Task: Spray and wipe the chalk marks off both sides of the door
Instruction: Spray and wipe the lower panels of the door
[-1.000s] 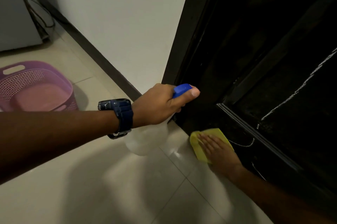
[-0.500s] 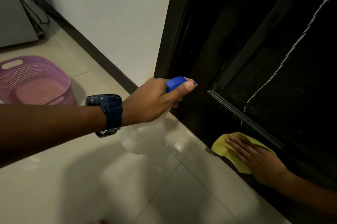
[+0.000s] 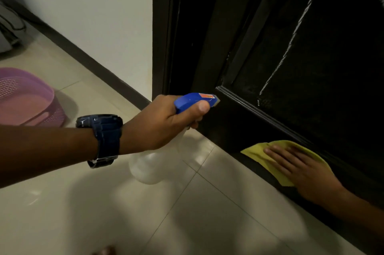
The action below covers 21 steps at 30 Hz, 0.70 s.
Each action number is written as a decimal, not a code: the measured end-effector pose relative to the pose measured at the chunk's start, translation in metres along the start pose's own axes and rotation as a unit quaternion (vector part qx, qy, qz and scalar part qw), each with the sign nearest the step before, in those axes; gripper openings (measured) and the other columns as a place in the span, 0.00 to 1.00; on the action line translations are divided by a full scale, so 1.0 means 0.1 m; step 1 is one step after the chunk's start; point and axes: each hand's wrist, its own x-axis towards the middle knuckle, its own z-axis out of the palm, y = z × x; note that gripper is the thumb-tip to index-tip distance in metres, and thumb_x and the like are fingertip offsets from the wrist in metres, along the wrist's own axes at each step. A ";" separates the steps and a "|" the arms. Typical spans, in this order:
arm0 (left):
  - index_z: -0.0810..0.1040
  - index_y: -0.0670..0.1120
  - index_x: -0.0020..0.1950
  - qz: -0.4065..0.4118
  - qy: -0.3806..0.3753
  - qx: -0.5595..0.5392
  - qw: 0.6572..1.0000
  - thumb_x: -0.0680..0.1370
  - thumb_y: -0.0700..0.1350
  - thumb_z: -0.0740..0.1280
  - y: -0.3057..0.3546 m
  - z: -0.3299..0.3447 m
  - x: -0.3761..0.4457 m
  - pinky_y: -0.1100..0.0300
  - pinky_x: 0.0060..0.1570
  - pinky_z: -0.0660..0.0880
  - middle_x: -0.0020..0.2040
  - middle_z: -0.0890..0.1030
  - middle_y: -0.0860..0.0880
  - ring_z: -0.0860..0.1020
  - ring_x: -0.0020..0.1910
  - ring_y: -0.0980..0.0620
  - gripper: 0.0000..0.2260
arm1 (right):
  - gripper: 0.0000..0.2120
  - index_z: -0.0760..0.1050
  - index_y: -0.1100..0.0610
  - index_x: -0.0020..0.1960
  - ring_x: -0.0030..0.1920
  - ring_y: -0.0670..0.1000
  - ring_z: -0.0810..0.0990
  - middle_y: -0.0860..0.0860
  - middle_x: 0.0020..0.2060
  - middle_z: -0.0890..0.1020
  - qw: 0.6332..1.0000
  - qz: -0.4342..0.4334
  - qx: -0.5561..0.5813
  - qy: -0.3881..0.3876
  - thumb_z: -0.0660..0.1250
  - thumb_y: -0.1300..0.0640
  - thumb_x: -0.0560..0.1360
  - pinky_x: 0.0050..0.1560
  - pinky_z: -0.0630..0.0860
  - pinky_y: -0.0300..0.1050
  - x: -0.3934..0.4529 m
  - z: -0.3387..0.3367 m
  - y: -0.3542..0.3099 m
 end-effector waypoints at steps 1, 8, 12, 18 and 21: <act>0.80 0.50 0.46 -0.002 -0.003 -0.001 1.000 0.68 0.81 0.52 0.02 0.02 0.00 0.66 0.45 0.79 0.41 0.83 0.53 0.82 0.40 0.54 0.37 | 0.55 0.62 0.62 0.77 0.81 0.58 0.50 0.58 0.79 0.59 1.000 0.003 -0.024 0.014 0.81 0.63 0.53 0.80 0.37 0.56 -0.05 0.06 0.00; 0.81 0.45 0.45 -0.012 -0.031 0.030 0.999 0.73 0.74 0.58 -0.08 0.36 0.21 0.54 0.41 0.81 0.40 0.83 0.46 0.82 0.38 0.48 0.33 | 0.39 0.44 0.53 0.82 0.80 0.58 0.37 0.53 0.81 0.41 1.000 0.010 0.011 -0.010 0.60 0.43 0.80 0.76 0.29 0.58 1.85 -0.64 0.06; 0.81 0.45 0.44 -0.026 -0.036 0.054 0.998 0.74 0.70 0.60 -0.25 0.50 0.39 0.51 0.42 0.81 0.39 0.83 0.48 0.82 0.38 0.51 0.28 | 0.41 0.37 0.55 0.81 0.79 0.61 0.33 0.56 0.81 0.38 0.996 0.077 -0.020 0.035 0.56 0.42 0.80 0.76 0.31 0.63 1.89 -0.57 0.01; 0.81 0.49 0.45 -0.024 -0.053 0.069 0.996 0.70 0.78 0.57 -0.32 0.56 0.52 0.53 0.43 0.83 0.40 0.84 0.52 0.82 0.39 0.53 0.34 | 0.39 0.41 0.61 0.82 0.81 0.60 0.40 0.58 0.81 0.40 0.991 0.120 -0.014 0.049 0.57 0.55 0.77 0.78 0.33 0.58 0.69 0.19 -0.39; 0.82 0.48 0.46 -0.022 -0.051 0.057 0.997 0.70 0.78 0.58 -0.32 0.62 0.48 0.52 0.45 0.82 0.40 0.84 0.52 0.83 0.40 0.54 0.34 | 0.33 0.45 0.59 0.82 0.81 0.60 0.46 0.57 0.82 0.44 0.988 0.128 -0.045 0.069 0.52 0.58 0.80 0.79 0.37 0.58 0.38 0.50 -0.61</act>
